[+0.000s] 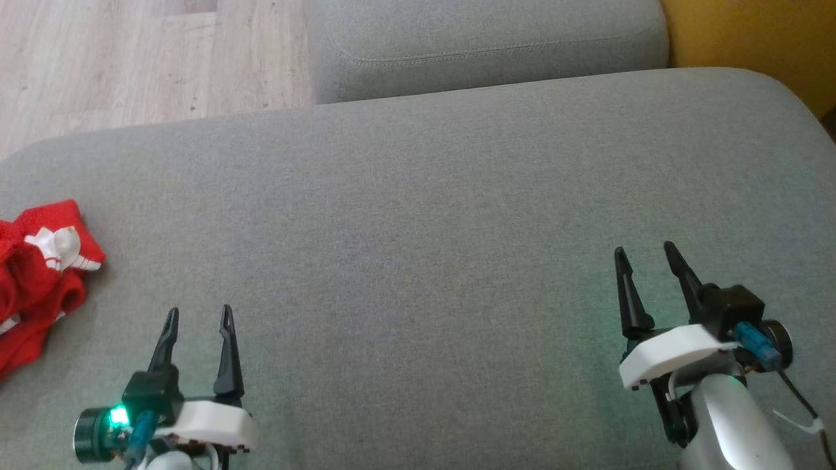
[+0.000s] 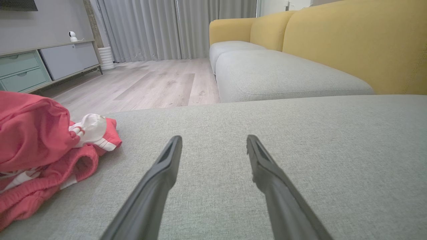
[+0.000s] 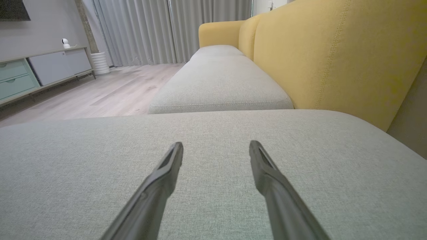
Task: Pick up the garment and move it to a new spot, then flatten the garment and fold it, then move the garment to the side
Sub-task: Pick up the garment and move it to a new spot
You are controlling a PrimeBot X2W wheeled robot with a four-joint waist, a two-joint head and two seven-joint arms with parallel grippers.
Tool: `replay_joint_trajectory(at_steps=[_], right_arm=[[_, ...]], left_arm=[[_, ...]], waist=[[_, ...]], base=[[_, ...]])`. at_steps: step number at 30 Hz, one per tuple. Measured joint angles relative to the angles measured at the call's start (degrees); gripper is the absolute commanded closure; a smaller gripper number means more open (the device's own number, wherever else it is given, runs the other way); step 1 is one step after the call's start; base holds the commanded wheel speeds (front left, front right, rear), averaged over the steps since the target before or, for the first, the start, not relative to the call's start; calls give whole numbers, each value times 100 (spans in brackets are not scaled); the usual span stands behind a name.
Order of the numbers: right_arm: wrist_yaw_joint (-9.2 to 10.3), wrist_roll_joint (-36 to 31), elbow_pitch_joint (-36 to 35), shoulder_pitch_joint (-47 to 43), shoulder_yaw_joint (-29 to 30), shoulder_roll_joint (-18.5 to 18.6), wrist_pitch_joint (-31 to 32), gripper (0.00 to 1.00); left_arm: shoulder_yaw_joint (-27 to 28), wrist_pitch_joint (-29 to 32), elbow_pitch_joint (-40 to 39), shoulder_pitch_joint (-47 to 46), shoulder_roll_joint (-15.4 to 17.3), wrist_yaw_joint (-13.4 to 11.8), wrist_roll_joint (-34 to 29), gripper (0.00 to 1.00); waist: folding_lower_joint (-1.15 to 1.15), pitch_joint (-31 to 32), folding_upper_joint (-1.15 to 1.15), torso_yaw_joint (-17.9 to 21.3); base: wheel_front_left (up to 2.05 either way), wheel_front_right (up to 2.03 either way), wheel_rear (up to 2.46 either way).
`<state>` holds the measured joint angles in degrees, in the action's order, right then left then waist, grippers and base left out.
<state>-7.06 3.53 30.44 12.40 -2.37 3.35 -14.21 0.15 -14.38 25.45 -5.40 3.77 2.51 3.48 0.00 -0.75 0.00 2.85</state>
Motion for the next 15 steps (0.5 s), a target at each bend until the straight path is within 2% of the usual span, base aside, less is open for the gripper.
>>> replay_joint_trajectory(at_steps=[10,15], right_arm=[[0,-2,-1,-1,74,-25,0,0],[0,-12,-3,-3,-51,-25,0,0]], left_arm=[[124,0,0,0,-58,2,-1,0],[154,0,4,-1,-82,8,-1,0]], waist=[[0,-26,0,-67],[0,-61,0,-289]], base=[[0,0,0],[0,0,0]])
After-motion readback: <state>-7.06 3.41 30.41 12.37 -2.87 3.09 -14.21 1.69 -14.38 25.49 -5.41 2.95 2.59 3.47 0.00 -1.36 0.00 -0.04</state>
